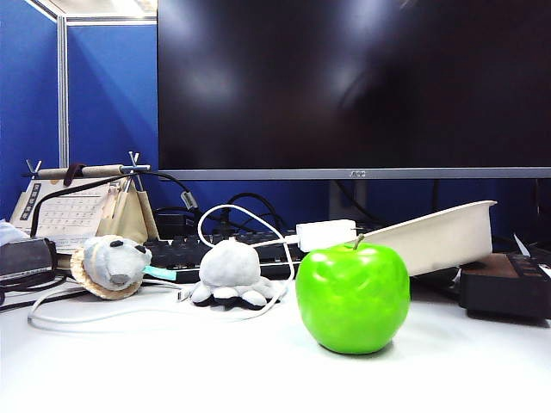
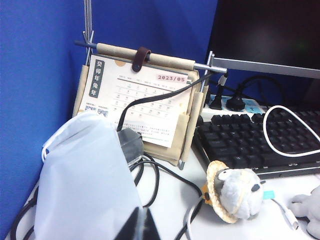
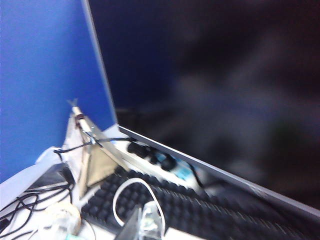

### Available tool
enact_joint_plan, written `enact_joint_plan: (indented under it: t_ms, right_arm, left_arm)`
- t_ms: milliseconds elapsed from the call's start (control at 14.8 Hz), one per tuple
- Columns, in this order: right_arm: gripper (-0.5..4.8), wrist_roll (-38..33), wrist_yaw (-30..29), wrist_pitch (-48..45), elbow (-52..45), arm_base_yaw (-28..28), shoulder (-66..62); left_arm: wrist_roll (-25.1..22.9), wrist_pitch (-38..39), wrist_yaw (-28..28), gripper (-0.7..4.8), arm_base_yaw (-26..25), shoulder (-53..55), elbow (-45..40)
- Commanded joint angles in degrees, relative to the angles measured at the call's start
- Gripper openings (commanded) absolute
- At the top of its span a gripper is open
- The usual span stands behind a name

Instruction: Place the tilting octopus upright.

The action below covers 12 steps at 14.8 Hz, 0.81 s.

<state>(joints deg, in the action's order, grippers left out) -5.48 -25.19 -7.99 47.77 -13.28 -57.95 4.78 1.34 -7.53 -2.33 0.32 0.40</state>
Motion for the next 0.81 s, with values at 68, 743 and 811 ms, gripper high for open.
enact_joint_plan:
  t_ms: [68,743,811]
  right_arm:
    - [-0.01,0.2,2.5,10.6,0.2,0.0,15.1]
    - [-0.01,2.4,2.6,16.0,-3.0,5.3,52.3]
    - [-0.01,2.0,1.2,15.9,-3.7,9.4,52.3]
  left_arm:
    - [0.2,-0.5,-0.2,-0.06,0.0,-0.1,0.0]
    - [0.2,-0.5,-0.2,-0.06,0.0,-0.1,0.0]
    - [0.2,-0.5,-0.2,-0.06,0.0,-0.1,0.0]
